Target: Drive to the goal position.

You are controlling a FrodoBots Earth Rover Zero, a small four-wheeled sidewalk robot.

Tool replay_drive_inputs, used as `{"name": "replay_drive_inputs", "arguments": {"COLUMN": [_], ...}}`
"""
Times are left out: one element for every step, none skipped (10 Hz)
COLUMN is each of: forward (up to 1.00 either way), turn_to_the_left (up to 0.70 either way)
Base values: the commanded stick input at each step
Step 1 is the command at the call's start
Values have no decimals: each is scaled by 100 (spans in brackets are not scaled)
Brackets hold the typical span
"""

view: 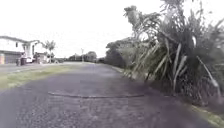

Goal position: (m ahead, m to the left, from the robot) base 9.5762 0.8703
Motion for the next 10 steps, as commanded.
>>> {"name": "replay_drive_inputs", "arguments": {"forward": [70,70,70,70,70,70,70,70,70,70], "turn_to_the_left": [2,2,2,2,2,2,2,2,2,2]}}
